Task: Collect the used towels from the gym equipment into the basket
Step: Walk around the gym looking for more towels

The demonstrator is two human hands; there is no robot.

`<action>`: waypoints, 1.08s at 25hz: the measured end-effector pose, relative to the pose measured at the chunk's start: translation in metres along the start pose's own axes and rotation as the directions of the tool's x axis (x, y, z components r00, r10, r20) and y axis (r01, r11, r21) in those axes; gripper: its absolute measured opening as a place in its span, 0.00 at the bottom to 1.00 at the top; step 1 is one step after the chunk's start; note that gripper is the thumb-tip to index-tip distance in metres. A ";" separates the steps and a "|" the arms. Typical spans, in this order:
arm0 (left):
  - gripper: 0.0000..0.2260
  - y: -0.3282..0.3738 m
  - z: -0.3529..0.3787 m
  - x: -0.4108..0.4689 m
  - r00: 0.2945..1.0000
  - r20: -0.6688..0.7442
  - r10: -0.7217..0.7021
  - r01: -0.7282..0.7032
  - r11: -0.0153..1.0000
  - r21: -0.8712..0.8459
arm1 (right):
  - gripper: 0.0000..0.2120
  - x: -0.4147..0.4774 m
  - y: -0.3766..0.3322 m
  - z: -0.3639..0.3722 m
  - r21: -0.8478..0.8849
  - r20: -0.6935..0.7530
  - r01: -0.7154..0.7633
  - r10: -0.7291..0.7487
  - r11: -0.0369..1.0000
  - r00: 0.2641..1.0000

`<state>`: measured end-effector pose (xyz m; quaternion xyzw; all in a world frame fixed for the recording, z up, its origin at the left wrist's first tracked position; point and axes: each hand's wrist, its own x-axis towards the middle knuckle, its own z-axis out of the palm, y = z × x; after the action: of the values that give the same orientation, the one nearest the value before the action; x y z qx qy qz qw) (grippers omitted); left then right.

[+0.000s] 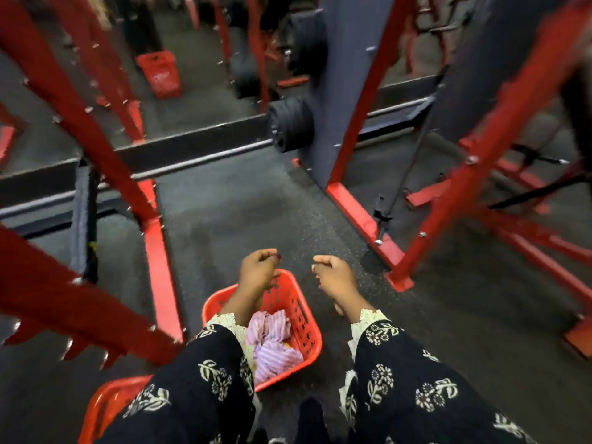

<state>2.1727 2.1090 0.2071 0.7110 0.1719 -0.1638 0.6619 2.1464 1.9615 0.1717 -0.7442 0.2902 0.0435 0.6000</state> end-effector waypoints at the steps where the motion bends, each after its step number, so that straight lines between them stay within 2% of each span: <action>1: 0.06 0.010 0.017 -0.007 0.998 0.054 0.034 -0.035 0.999 0.022 | 0.12 -0.009 -0.004 -0.022 0.053 -0.060 0.012 -0.009 0.999 0.998; 4: 0.06 0.030 0.081 -0.040 0.961 0.257 0.100 -0.127 0.988 0.089 | 0.08 -0.045 -0.005 -0.098 0.226 -0.263 0.055 0.006 0.973 0.965; 7: 0.06 0.043 0.167 -0.095 0.877 0.468 0.108 -0.192 0.972 0.134 | 0.08 -0.095 0.007 -0.189 0.341 -0.478 0.129 0.053 0.931 0.877; 11: 0.08 0.047 0.281 -0.195 0.686 0.718 0.116 -0.326 0.931 0.161 | 0.10 -0.180 0.036 -0.306 0.411 -0.674 0.231 0.123 0.882 0.728; 15: 0.06 0.028 0.387 -0.328 0.439 0.893 0.097 -0.442 0.889 0.120 | 0.10 -0.289 0.082 -0.421 0.412 -0.833 0.332 0.203 0.849 0.514; 17: 0.07 0.007 0.435 -0.401 0.320 0.945 0.076 -0.468 0.880 0.087 | 0.11 -0.348 0.112 -0.472 0.391 -0.887 0.363 0.239 0.846 0.396; 20: 0.08 -0.028 0.493 -0.499 0.193 0.981 0.026 -0.451 0.890 0.065 | 0.13 -0.428 0.152 -0.531 0.386 -0.915 0.376 0.298 0.842 0.272; 23: 0.07 -0.076 0.540 -0.602 0.053 0.998 -0.039 -0.453 0.889 0.059 | 0.12 -0.514 0.201 -0.585 0.369 -0.928 0.360 0.357 0.857 0.102; 27: 0.07 -0.125 0.573 -0.707 -0.115 0.990 -0.087 -0.443 0.896 0.027 | 0.12 -0.601 0.259 -0.633 0.384 -0.901 0.356 0.430 0.852 -0.056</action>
<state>1.4846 1.5265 0.3825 0.4784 -0.5040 -0.5655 0.4442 1.3438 1.5794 0.3702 -0.3307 0.6525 -0.5737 0.3685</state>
